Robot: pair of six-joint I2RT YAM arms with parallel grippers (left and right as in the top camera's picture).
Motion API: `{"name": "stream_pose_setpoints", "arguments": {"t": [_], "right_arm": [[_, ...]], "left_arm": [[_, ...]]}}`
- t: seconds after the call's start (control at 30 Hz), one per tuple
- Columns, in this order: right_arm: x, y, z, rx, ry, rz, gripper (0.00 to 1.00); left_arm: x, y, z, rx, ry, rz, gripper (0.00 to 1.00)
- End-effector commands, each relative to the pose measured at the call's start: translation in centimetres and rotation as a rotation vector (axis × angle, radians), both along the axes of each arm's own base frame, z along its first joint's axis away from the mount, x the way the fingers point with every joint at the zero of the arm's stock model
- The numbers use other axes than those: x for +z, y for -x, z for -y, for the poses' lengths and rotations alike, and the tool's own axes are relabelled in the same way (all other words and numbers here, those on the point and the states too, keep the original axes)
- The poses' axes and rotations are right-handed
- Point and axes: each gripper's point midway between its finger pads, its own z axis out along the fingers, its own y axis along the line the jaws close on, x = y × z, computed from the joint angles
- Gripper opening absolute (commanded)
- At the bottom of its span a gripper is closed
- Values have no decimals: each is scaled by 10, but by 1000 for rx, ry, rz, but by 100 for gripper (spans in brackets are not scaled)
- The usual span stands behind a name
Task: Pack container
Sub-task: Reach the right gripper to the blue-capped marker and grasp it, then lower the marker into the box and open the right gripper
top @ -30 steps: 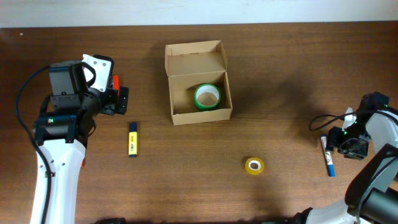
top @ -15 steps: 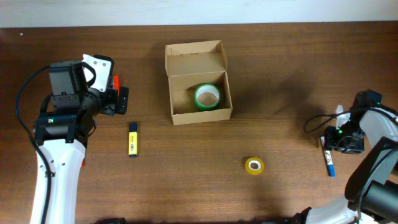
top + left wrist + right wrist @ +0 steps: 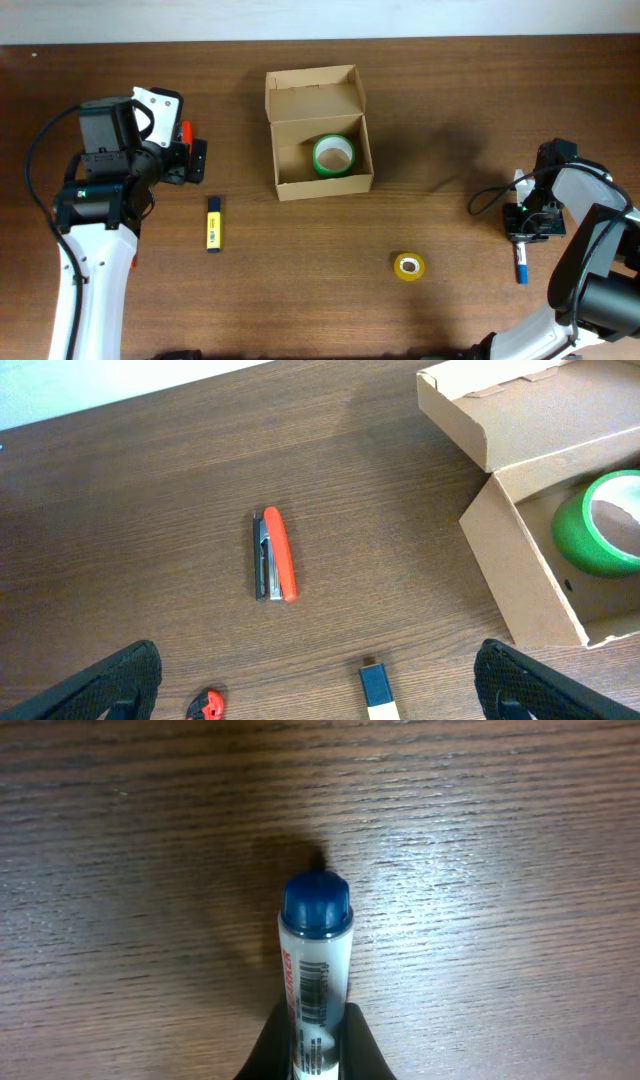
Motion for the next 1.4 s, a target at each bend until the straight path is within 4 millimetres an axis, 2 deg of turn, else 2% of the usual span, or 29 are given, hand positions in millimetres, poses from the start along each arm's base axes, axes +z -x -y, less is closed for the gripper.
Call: {"name": "stream_pose_setpoints", "arguments": {"t": [0.0,0.1,0.17,0.33,0.4,0.5,0.6,0.63,0.67,0.77,0.83,0.9,0.97,1.03,1.13,1.23,1.37], "right_arm": [[-6,3,0,-34,7,-14,4],[-6,-2,-9,-87,-37,15,4],[-2,-13,-15,-115,-83,57,4],[45,-57,-23,-149,-131,194,4],[75,-77,-35,-119,-134,226,4],[130,-114,-68,-10,-153,319,4],[200,-146,-108,64,-175,455,4],[222,-151,-120,83,-179,499,4],[237,-153,-129,107,-184,525,3],[268,-160,-171,196,-282,598,4],[273,-165,-207,269,-345,607,4],[267,-170,-233,330,-363,594,4],[256,-183,-273,408,-390,577,3],[254,-196,-297,452,-400,580,4],[248,-206,-312,519,-387,566,4],[237,-196,-317,673,-306,521,4],[236,-185,-343,915,-259,515,4]], "left_arm": [[4,-2,-1,-10,-10,9,99],[4,-2,-1,-10,-10,9,99],[4,-3,-1,-10,-10,12,99],[4,-3,-1,-10,-10,12,99],[4,-3,-1,-10,-10,12,99],[4,-3,-1,-10,-10,12,99],[4,-3,-1,-10,-10,12,99],[4,-3,-1,-10,-10,12,99],[4,-3,-1,-10,-10,12,99],[4,-3,-1,-10,-10,12,99],[4,-3,-1,-10,-10,12,99],[4,-3,-1,-10,-10,12,99],[4,-3,-1,-10,-10,12,99],[4,-3,-1,-10,-10,12,99],[4,-3,-1,-10,-10,12,99],[4,-3,-1,-10,-10,12,99],[4,-2,-1,-10,-9,10,99]]}}
